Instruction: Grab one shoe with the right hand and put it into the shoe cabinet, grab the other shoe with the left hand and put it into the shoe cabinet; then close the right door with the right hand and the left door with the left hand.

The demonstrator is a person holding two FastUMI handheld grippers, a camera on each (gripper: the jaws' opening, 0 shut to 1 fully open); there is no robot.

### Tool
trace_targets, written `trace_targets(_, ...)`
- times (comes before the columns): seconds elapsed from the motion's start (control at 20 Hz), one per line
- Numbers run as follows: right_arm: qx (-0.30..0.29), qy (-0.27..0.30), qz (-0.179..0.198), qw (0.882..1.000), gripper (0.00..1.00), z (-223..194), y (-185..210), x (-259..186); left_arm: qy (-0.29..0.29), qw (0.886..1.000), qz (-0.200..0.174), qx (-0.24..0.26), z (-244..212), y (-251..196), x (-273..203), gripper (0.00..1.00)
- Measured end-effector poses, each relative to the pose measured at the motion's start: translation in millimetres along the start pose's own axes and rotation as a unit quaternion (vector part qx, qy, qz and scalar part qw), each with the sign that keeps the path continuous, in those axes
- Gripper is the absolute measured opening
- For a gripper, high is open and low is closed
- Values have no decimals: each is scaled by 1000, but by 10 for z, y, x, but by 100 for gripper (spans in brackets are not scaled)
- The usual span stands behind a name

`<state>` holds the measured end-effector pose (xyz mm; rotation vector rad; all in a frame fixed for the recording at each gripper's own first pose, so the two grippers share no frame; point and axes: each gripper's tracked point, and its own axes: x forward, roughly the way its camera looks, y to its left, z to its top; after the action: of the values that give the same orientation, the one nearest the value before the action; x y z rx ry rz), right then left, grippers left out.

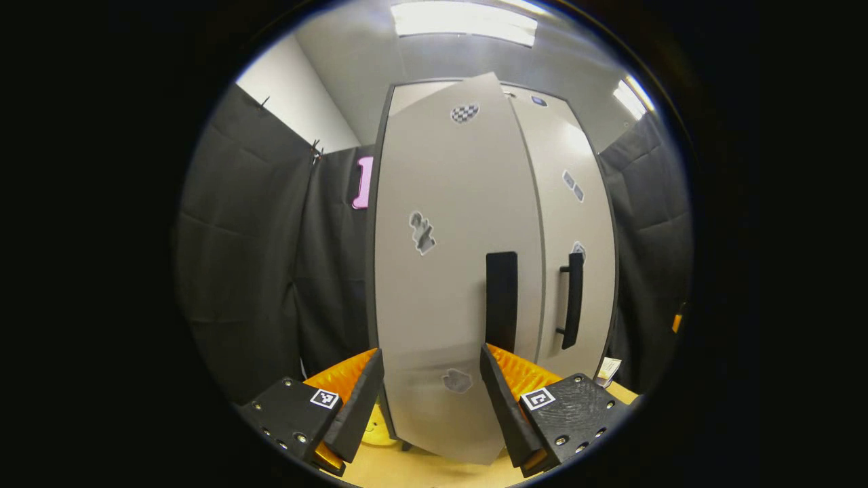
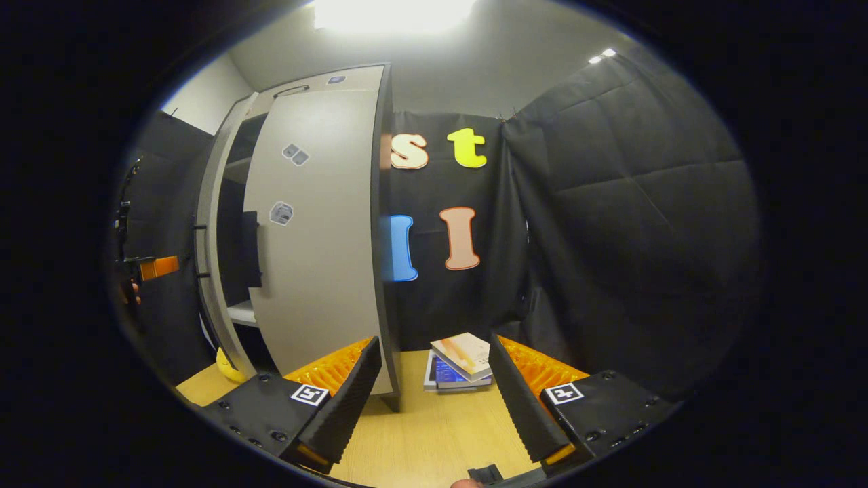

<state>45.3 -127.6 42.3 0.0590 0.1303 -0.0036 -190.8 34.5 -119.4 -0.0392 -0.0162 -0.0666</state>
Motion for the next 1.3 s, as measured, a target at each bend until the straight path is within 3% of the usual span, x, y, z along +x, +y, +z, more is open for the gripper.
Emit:
trace_targets(0.25, 1, -8, 20, 1000, 100, 31, 181, -164, -7, 1000, 0, 5, 93, 117, -586, 78)
trace_targets(0.7, -2, -29, 20, 999, 100, 173, 556, -639, 7, 1000, -2, 6, -3, 545, -1398, 78)
trace_targets(0.8, -7, -29, 22, 999, 96, 158, 641, -696, 12, 1000, 1, 5, -52, 664, -1535, 78)
trace_targets(1.3, -14, -43, 19, 999, 100, 149, 806, -1136, 38, 999, 6, 14, -321, 991, -2133, 78)
